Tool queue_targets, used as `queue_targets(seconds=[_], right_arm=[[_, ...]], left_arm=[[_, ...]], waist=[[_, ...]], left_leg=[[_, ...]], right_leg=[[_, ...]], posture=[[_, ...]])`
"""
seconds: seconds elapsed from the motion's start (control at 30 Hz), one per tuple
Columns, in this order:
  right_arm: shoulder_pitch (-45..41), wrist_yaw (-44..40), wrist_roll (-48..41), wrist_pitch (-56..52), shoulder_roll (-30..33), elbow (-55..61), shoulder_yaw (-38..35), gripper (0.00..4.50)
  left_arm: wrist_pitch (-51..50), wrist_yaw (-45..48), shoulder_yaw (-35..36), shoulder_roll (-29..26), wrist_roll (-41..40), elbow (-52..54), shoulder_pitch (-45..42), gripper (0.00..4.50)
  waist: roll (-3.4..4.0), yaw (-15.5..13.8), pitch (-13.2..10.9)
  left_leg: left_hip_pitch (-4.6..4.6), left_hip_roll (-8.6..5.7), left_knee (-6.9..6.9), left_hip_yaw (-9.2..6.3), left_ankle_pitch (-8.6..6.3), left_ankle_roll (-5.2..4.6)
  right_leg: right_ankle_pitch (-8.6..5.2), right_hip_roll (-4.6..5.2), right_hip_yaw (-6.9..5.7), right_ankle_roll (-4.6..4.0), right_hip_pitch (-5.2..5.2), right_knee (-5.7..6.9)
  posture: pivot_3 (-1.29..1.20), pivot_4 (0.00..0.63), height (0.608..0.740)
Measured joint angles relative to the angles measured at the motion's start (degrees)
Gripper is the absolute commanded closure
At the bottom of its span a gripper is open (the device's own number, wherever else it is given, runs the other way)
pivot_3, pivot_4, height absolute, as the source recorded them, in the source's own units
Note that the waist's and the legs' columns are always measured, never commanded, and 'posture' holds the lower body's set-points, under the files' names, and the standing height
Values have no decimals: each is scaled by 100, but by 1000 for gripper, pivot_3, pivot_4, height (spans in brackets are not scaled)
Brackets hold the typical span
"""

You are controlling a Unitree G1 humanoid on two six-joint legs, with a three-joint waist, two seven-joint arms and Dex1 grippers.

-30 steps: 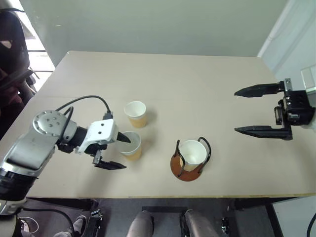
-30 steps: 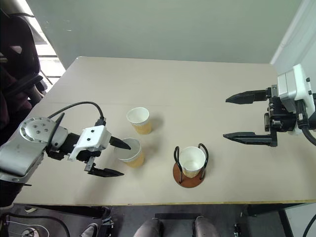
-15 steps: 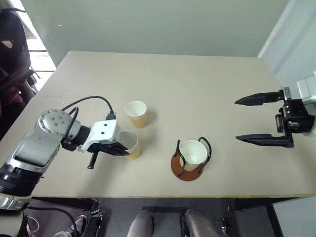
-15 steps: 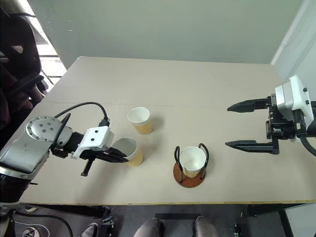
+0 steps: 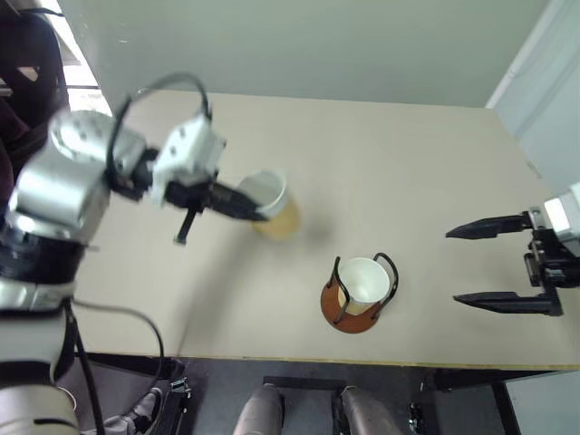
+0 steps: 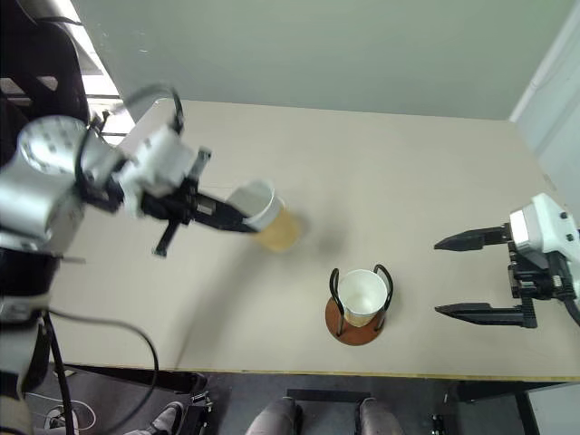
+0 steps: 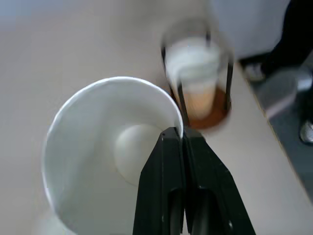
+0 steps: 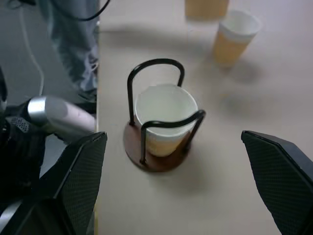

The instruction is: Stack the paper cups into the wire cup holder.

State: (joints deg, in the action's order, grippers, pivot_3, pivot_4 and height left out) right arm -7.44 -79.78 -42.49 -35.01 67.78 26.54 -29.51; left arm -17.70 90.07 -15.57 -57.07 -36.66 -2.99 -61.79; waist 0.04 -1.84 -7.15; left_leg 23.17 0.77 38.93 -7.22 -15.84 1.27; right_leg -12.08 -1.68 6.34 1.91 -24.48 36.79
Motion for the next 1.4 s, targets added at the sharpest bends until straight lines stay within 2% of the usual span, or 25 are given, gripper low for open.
queue_targets(seconds=[0.23,0.43,0.57,0.73,1.1,1.4], right_arm=[[16,463,-23,-14,-40,378,-150,0],[241,627,-92,-168,-40,600,-450,0],[387,747,-145,-264,-53,813,-661,0],[484,900,-246,-366,-127,1000,-798,0],[564,1053,-299,-450,-126,1087,-976,0],[578,1066,-342,-461,-118,1087,-1035,0]], left_arm=[[850,5,-1497,603,-1135,-532,-1654,4473],[1673,7,-2707,746,-1342,-656,-1884,4473],[2195,8,-3375,1284,-1139,-1118,-2129,4473],[2349,8,-3584,1644,-1125,-1322,-2253,4473],[2440,10,-4203,1416,-1312,-869,-2269,4473],[2822,11,-4313,1773,-798,-1452,-2267,4473]], waist=[[0,53,-3],[1,56,-3],[1,-10,-3],[2,-8,-3],[2,-26,-3],[2,-30,-3]], left_leg=[[-2,-3,21,13,-13,-22],[-1,-5,27,15,-13,-24],[6,-9,48,13,-22,-38],[31,-10,97,16,-49,-57],[49,-14,116,18,-57,-60],[51,-20,123,21,-69,-81]], right_leg=[[12,7,12,43,15,-16],[-2,7,15,74,23,-14],[-8,10,15,85,33,-20],[-14,9,13,106,31,-25],[-6,16,17,133,36,-62],[-2,25,16,141,40,-69]], posture=[[0,150,740],[0,150,740],[0,150,740],[0,150,740],[0,150,740],[0,150,740]])
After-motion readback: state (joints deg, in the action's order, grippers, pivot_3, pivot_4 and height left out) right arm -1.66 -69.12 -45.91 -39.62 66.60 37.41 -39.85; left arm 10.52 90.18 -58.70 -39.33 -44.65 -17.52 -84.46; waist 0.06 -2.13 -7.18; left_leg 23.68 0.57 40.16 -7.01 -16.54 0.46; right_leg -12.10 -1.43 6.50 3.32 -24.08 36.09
